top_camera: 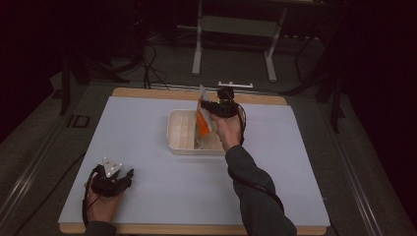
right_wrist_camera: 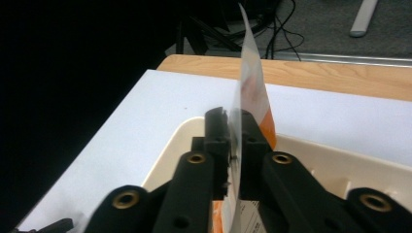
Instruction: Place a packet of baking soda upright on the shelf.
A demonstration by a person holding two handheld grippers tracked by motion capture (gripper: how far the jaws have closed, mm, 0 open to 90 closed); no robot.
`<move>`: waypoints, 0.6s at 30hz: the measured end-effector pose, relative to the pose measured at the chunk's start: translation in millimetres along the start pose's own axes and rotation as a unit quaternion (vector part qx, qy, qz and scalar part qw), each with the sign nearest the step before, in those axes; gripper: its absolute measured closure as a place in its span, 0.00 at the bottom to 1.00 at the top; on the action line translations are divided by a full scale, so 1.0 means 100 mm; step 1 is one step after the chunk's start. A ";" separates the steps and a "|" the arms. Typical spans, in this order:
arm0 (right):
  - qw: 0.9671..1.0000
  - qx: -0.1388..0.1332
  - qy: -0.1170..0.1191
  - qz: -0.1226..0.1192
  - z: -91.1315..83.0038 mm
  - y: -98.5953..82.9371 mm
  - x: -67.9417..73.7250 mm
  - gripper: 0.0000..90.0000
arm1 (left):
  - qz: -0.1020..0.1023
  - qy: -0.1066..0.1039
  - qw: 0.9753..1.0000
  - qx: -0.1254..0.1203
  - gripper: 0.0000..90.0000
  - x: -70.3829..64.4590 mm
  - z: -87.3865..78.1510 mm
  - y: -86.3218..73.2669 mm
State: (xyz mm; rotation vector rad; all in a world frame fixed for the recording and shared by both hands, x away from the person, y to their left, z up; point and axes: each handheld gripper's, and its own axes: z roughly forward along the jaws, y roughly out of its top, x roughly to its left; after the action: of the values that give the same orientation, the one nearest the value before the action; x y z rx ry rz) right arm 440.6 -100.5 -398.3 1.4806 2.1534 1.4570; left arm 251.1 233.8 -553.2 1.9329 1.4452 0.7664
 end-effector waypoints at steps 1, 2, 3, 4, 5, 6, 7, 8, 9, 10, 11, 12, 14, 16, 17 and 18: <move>1.000 -0.002 -0.001 0.000 -0.01 0.02 0.00 0.87 | 0.001 0.000 1.000 0.000 0.51 0.00 0.00 0.00; 1.000 -0.002 -0.001 0.000 -0.01 0.02 0.00 0.87 | 0.001 0.000 1.000 0.000 0.51 0.00 0.00 0.00; 1.000 -0.001 0.000 0.000 -0.01 0.02 -0.01 0.84 | 0.001 0.000 1.000 0.000 0.51 0.00 0.00 0.00; 1.000 -0.001 0.003 -0.001 -0.03 0.04 -0.01 0.79 | 0.000 0.000 1.000 0.000 0.51 0.00 0.00 0.00; 1.000 -0.001 0.003 -0.001 -0.03 0.04 -0.01 0.79 | 0.001 0.000 1.000 -0.001 0.51 0.00 0.00 0.00; 1.000 0.001 0.008 -0.005 -0.04 0.06 -0.01 0.75 | 0.001 0.000 1.000 -0.002 0.51 0.00 0.00 0.00; 1.000 0.001 0.007 -0.008 -0.06 0.07 -0.01 0.74 | 0.001 0.000 1.000 -0.002 0.51 0.00 0.00 0.00; 1.000 0.001 0.005 -0.013 -0.07 0.08 0.00 0.73 | 0.002 0.000 1.000 -0.002 0.51 0.00 0.00 0.00; 1.000 0.003 0.005 -0.017 -0.08 0.09 0.00 0.71 | 0.002 0.000 1.000 -0.002 0.51 0.00 0.00 0.00; 1.000 0.003 0.006 -0.020 -0.09 0.09 0.01 0.70 | 0.002 0.000 1.000 -0.003 0.51 0.00 0.00 0.00; 1.000 0.003 0.006 -0.020 -0.09 0.09 0.01 0.70 | 0.002 0.000 1.000 -0.003 0.51 0.00 0.00 0.00; 1.000 0.003 0.007 -0.023 -0.10 0.10 0.01 0.69 | 0.001 0.000 1.000 -0.003 0.51 0.00 0.00 0.00; 1.000 0.001 0.010 -0.029 -0.14 0.13 0.02 0.66 | 0.000 0.000 1.000 -0.003 0.51 0.00 0.00 0.00; 0.999 0.000 0.011 -0.036 -0.18 0.14 0.03 0.66 | 0.000 0.000 1.000 -0.003 0.51 0.00 0.00 0.00; 0.999 -0.002 0.010 -0.040 -0.19 0.15 0.04 0.65 | 0.000 0.000 1.000 -0.003 0.51 0.00 0.00 0.00; 0.999 -0.002 0.010 -0.040 -0.19 0.15 0.04 0.65 | -0.001 0.001 1.000 -0.003 0.51 0.00 -0.01 0.00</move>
State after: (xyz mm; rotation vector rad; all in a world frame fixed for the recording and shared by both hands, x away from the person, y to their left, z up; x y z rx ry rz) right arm 436.9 -109.0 -375.2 1.3688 2.1928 1.4547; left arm 250.6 234.0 -553.0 1.9267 1.4429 0.7710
